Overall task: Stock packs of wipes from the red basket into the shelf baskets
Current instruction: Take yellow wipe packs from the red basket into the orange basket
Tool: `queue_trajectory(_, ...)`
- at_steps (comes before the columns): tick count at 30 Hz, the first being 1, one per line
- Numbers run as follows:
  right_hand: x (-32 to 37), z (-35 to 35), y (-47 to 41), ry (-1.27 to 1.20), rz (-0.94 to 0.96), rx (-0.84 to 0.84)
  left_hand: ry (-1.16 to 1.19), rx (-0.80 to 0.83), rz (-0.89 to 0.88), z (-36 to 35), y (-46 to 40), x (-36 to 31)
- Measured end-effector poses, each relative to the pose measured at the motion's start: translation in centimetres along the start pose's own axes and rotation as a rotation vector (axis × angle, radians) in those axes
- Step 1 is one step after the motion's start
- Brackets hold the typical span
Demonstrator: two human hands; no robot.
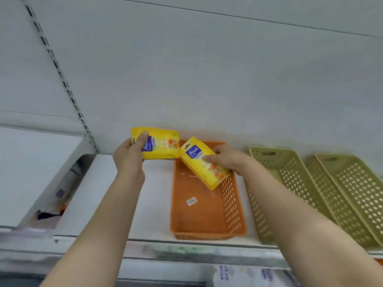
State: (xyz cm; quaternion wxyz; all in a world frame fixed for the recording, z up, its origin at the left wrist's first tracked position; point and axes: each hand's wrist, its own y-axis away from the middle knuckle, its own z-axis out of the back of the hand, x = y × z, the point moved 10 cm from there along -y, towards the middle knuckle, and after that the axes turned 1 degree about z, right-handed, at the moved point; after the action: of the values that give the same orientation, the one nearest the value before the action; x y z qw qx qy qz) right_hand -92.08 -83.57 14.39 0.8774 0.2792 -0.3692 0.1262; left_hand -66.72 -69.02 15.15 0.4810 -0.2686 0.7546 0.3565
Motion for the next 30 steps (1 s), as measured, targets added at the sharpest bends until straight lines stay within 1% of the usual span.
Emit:
queue_trajectory(3,0.4,-0.7,-1.9,0.289,0.031,0.101,0.027,-0.087,0.003,1.5,-0.9,0.2)
queue_trajectory(4,0.4,-1.1,-2.5,0.367,0.051,0.119,0.029,-0.086,0.008,1.6,-1.2,0.1)
queue_trajectory(6,0.3,-2.0,-3.6,0.460,0.072,0.128,0.020,-0.028,0.028,0.9,-1.7,0.2)
queue_trajectory(8,0.1,-2.9,-4.6,0.468,0.090,0.108,-0.021,0.033,0.049,-0.1,-1.9,0.4)
queue_trajectory(10,-0.3,-3.8,-5.3,0.408,0.107,0.083,-0.059,0.072,0.067,-0.6,-2.1,0.9)
queue_trajectory(12,-0.8,-4.3,-5.9,0.418,0.152,0.020,-0.079,0.089,0.080,-0.7,-2.4,1.2)
queue_trajectory(14,-1.1,-4.1,-6.0,0.422,0.188,-0.115,-0.076,0.099,0.093,-0.6,-2.7,1.5)
queue_trajectory(16,-0.9,-3.2,-5.6,0.372,0.203,-0.258,-0.065,0.110,0.104,-0.5,-2.9,1.8)
queue_trajectory(17,-0.9,-2.9,-5.3,0.364,0.202,-0.304,-0.061,0.115,0.109,-0.6,-3.0,1.9)
queue_trajectory(19,-1.4,-3.1,-5.0,0.383,0.127,-0.300,-0.063,0.121,0.116,-0.7,-3.1,2.0)
queue_trajectory(22,-2.9,-4.7,-4.9,0.402,0.002,-0.171,-0.073,0.132,0.131,-1.0,-2.8,2.4)
queue_trajectory(23,-3.1,-5.0,-4.8,0.332,-0.014,-0.148,-0.075,0.135,0.136,-1.1,-2.7,2.6)
queue_trajectory(24,-3.1,-5.0,-4.5,0.187,-0.035,-0.142,-0.078,0.138,0.139,-1.2,-2.5,2.7)
queue_trajectory(27,-2.9,-4.7,-3.8,-0.407,-0.129,-0.120,-0.084,0.155,0.146,-1.5,-1.7,3.0)
queue_trajectory(29,-1.1,-3.0,-3.2,-0.649,-0.066,-0.212,-0.090,0.170,0.151,-1.8,-0.9,3.3)
queue_trajectory(30,0.0,-1.9,-2.9,-0.693,0.000,-0.254,-0.095,0.185,0.150,-2.1,-0.6,3.5)
